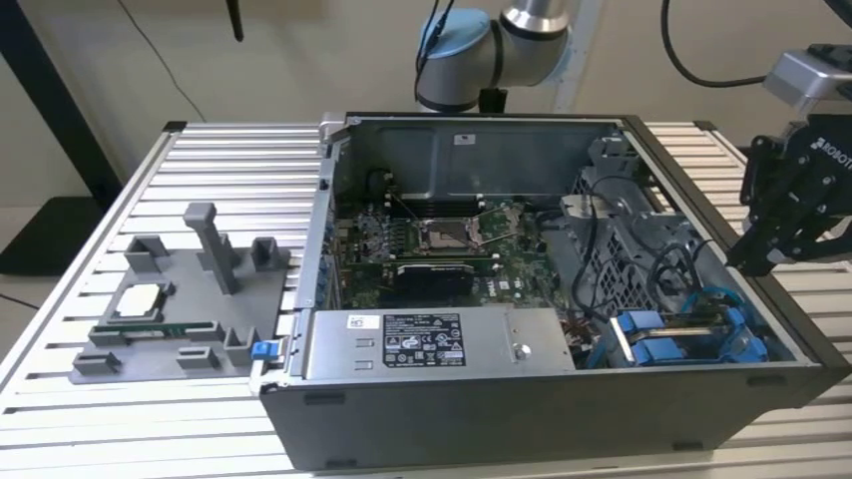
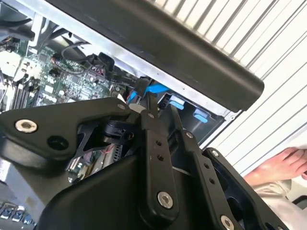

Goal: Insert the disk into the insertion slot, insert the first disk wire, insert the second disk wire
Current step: 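Insert the second disk wire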

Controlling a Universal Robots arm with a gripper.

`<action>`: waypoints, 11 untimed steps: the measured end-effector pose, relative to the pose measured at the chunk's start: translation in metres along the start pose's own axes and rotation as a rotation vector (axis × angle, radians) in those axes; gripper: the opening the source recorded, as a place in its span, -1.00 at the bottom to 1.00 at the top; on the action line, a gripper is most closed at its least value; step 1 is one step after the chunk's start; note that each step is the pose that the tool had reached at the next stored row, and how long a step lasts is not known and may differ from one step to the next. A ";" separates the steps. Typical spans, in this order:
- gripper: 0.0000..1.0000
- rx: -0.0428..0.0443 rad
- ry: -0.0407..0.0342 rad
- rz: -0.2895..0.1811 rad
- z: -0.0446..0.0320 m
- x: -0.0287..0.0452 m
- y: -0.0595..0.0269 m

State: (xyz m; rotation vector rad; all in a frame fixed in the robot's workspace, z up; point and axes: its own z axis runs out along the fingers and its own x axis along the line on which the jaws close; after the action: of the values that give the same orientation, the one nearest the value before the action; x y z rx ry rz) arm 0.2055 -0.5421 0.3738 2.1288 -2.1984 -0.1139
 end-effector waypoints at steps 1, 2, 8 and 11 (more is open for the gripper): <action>1.00 -0.0077 0.0002 -0.001 -0.0004 -0.0002 -0.0004; 1.00 -0.0170 0.0004 -0.002 -0.0008 -0.0003 -0.0007; 1.00 -0.0401 -0.0270 -0.011 -0.0032 -0.0009 -0.0100; 1.00 -0.0413 -0.0720 -0.018 -0.0038 -0.0011 -0.0163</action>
State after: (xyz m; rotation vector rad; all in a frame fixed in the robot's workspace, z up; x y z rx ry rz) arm 0.2221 -0.5414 0.3758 2.1563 -2.1947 -0.2388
